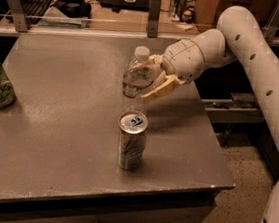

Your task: Move water bottle near redbull can

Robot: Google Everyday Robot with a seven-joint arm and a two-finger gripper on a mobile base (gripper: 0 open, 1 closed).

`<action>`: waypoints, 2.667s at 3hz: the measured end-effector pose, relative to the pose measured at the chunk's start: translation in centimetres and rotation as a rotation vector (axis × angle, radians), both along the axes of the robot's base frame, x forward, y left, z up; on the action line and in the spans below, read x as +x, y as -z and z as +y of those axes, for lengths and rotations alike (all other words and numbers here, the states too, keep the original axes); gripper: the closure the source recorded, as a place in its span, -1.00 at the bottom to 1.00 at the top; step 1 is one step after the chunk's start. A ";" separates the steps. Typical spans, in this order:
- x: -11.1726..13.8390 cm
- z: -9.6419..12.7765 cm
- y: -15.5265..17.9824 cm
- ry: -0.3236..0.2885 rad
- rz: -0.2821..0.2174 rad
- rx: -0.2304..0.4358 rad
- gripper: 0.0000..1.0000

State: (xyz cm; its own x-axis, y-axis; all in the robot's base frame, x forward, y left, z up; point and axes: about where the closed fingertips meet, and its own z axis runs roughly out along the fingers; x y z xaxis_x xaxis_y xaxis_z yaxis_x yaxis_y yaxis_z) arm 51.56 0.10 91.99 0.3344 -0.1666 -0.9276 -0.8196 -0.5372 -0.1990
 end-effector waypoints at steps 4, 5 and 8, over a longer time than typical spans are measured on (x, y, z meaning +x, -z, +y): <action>-0.9 0.0 1.4 -0.013 0.006 -0.052 -0.55; -0.9 -0.1 1.4 -0.013 0.006 -0.052 -1.00; 1.1 -20.1 -0.4 0.540 -0.005 -0.100 -1.00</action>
Offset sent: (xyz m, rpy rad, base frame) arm -0.0635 -0.0474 -0.0239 -0.1573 0.0671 0.2969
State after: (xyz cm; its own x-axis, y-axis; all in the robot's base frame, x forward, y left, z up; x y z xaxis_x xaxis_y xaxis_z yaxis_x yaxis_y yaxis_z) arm 52.65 -20.00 92.43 0.1812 -0.4035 -0.8969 -0.9833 -0.0568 -0.1731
